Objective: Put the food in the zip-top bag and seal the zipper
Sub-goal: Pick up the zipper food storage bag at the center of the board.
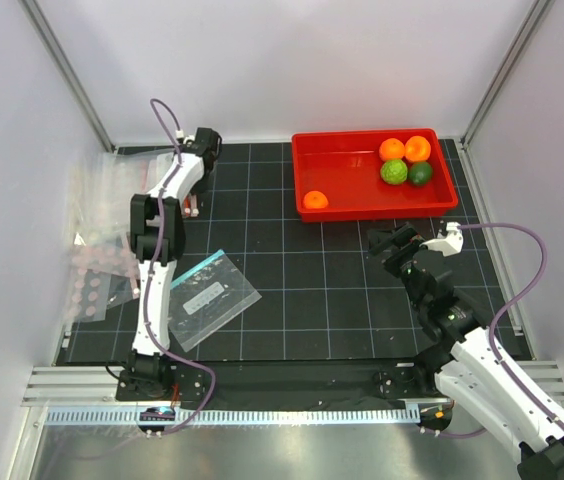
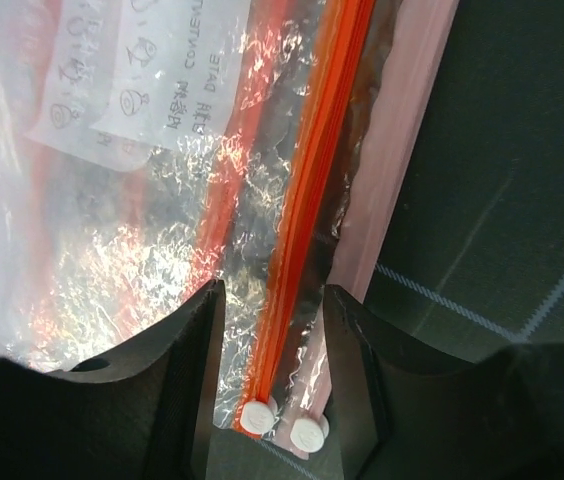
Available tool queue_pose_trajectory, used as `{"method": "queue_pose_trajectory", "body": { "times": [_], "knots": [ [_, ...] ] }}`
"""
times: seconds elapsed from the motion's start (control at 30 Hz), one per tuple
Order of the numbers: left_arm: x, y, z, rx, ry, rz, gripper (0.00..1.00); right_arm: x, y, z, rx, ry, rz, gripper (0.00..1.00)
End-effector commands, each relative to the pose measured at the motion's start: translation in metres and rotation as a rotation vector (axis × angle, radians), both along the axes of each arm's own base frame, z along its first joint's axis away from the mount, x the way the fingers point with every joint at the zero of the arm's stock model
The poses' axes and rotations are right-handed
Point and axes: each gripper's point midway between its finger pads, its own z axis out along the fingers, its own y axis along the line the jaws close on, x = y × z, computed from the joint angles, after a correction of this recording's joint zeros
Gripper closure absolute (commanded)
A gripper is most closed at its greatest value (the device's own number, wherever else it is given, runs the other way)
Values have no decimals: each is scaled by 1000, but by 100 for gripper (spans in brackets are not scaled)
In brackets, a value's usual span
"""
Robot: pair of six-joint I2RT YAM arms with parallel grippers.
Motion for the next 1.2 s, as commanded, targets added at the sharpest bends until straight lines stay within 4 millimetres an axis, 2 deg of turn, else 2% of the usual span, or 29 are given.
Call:
{"method": "queue_pose_trajectory", "body": {
  "times": [0.0, 0.13, 0.33, 0.4, 0.57, 0.7, 0.73, 0.8, 0.83, 0.97, 1.07, 1.17],
  "knots": [
    [1, 10, 9, -27, -17, 35, 54, 6, 2, 33, 38, -81, -1, 0],
    [0, 11, 2, -41, -5, 38, 62, 5, 2, 33, 38, -82, -3, 0],
    [0, 11, 5, -42, -10, 42, 94, 5, 2, 34, 39, -83, -1, 0],
    [-1, 12, 9, -34, -16, 45, 100, 5, 2, 34, 39, -84, -1, 0],
    [-4, 16, 29, -30, -51, 62, 100, 6, 2, 34, 37, -83, -2, 0],
    [-9, 16, 57, -43, -107, 62, 100, 7, 2, 31, 30, -77, -6, 0],
    [-12, 15, 71, -51, -133, 60, 100, 7, 2, 30, 29, -75, -6, 0],
    [-16, 14, 85, -58, -155, 55, 100, 8, 1, 29, 25, -73, -10, 0],
    [-19, 14, 103, -62, -185, 52, 100, 8, 1, 28, 21, -68, -10, 0],
    [-32, 8, 141, -80, -246, 56, 100, 10, 0, 26, 10, -64, -19, 0],
    [-47, -14, 149, -176, -276, 56, 100, 11, 0, 25, 3, -63, -18, 0],
    [-54, -59, 155, -271, -335, 2, 100, 12, 0, 26, -4, -67, -17, 0]
  ]
}}
